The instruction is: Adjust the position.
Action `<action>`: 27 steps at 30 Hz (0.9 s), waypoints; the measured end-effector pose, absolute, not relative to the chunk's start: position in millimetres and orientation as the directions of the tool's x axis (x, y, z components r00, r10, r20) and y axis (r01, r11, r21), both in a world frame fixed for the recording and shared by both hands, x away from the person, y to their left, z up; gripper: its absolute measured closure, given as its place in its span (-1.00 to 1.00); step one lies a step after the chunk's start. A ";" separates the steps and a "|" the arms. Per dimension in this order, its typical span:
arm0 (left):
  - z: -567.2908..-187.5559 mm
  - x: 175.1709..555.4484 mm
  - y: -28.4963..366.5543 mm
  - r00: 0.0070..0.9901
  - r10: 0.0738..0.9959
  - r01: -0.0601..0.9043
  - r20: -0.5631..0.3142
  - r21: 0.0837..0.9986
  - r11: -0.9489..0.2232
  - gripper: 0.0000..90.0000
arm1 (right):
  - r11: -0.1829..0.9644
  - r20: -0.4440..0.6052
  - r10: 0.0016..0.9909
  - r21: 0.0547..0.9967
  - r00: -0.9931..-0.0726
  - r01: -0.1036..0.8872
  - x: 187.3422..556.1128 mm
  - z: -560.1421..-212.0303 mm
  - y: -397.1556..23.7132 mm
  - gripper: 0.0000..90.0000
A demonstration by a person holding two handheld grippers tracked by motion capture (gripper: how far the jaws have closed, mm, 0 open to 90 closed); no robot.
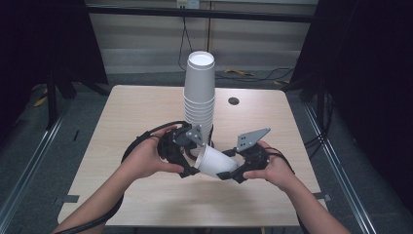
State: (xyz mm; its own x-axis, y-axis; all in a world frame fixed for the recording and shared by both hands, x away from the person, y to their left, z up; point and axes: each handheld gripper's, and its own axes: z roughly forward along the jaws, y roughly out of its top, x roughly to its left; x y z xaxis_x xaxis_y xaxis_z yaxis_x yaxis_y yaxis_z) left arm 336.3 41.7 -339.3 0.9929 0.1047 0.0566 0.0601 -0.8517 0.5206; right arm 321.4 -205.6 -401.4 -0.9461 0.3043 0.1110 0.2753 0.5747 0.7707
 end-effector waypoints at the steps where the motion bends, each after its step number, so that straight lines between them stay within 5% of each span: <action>1: -340.6 336.4 43.6 0.992 0.110 0.066 0.054 0.525 -0.848 -0.62 | 0.570 0.109 0.310 0.773 -0.944 0.277 320.5 -400.6 -207.4 -0.47; 27: -367.2 345.0 51.4 0.984 0.162 0.171 -0.074 0.636 -0.753 -0.64 | 0.503 0.123 0.308 0.821 -0.943 0.271 317.4 -403.3 -210.5 -0.48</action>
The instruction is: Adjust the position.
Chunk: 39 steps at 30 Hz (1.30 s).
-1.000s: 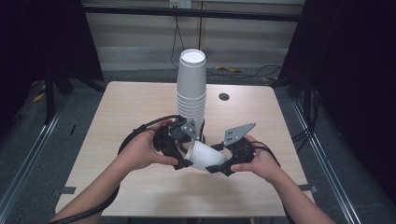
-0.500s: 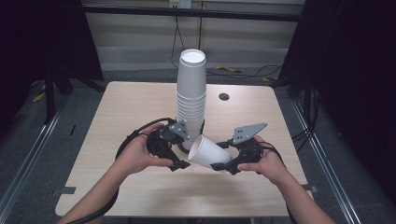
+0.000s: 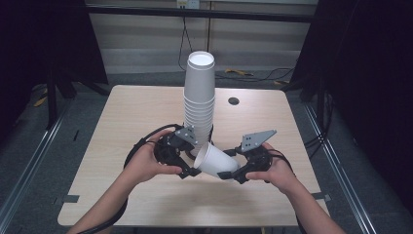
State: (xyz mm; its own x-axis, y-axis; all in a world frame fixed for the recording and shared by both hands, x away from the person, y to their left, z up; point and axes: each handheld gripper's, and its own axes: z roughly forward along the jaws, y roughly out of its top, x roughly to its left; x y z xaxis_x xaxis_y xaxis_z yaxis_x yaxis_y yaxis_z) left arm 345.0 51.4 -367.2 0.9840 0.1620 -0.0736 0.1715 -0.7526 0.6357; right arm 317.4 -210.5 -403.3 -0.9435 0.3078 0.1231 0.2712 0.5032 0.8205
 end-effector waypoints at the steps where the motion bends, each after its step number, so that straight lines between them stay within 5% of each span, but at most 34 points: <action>1: -368.4 345.5 50.6 0.984 0.160 0.170 -0.074 0.636 -0.753 -0.64 | 0.503 0.122 0.308 0.821 -0.943 0.270 317.4 -403.1 -210.2 -0.48; 24: -373.5 352.3 45.1 0.986 0.089 0.159 -0.138 0.676 -0.720 -0.68 | 0.511 0.116 0.261 0.825 -0.958 0.239 316.5 -403.4 -204.0 -0.48; 39: -369.4 350.6 53.3 0.985 0.133 0.170 -0.107 0.679 -0.715 -0.84 | 0.512 0.115 0.257 0.826 -0.960 0.236 315.8 -402.8 -200.8 -0.47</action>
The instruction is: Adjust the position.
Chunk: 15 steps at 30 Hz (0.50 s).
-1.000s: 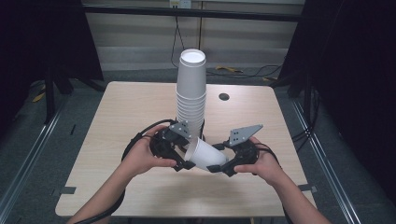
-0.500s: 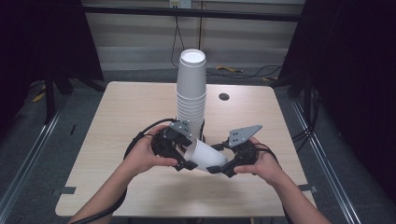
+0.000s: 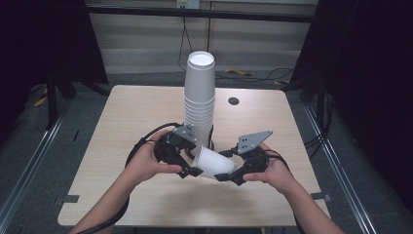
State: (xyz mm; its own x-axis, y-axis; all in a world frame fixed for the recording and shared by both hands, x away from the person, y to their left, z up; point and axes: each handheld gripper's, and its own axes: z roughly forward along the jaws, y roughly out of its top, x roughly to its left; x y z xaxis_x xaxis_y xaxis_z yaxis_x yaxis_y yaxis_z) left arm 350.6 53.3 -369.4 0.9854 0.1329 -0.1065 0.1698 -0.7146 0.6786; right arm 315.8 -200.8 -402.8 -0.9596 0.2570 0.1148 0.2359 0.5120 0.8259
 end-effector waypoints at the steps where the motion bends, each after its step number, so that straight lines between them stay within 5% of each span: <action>1: -370.0 350.6 53.1 0.984 0.140 0.176 -0.108 0.678 -0.714 -0.88 | 0.515 0.111 0.254 0.825 -0.961 0.231 315.6 -402.7 -200.2 -0.47; 6: -373.4 352.5 52.6 0.983 0.136 0.185 -0.126 0.678 -0.711 -0.97 | 0.515 0.101 0.245 0.829 -0.964 0.217 314.8 -400.1 -197.6 -0.47; 15: -375.4 356.3 53.9 0.974 0.150 0.224 -0.168 0.676 -0.702 -0.72 | 0.512 0.088 0.257 0.832 -0.962 0.213 315.7 -399.7 -199.2 -0.46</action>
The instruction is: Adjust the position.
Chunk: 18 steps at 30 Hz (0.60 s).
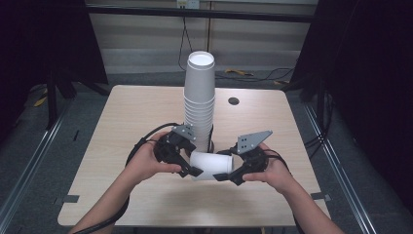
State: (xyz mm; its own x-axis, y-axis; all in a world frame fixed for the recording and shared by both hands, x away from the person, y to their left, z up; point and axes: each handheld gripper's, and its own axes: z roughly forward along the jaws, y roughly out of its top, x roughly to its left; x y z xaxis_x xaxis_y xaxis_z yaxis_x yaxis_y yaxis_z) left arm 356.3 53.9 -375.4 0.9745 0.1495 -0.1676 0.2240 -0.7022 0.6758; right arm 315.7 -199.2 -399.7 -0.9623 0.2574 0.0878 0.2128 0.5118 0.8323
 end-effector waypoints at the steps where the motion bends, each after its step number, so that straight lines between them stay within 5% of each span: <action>1: -374.6 356.1 54.3 0.975 0.147 0.223 -0.169 0.678 -0.700 -0.69 | 0.508 0.091 0.261 0.834 -0.961 0.216 316.3 -399.7 -200.2 -0.46; 18: -371.0 355.0 65.1 0.978 0.149 0.207 -0.143 0.683 -0.700 -0.65 | 0.482 0.093 0.282 0.847 -0.955 0.225 319.5 -393.3 -210.4 -0.46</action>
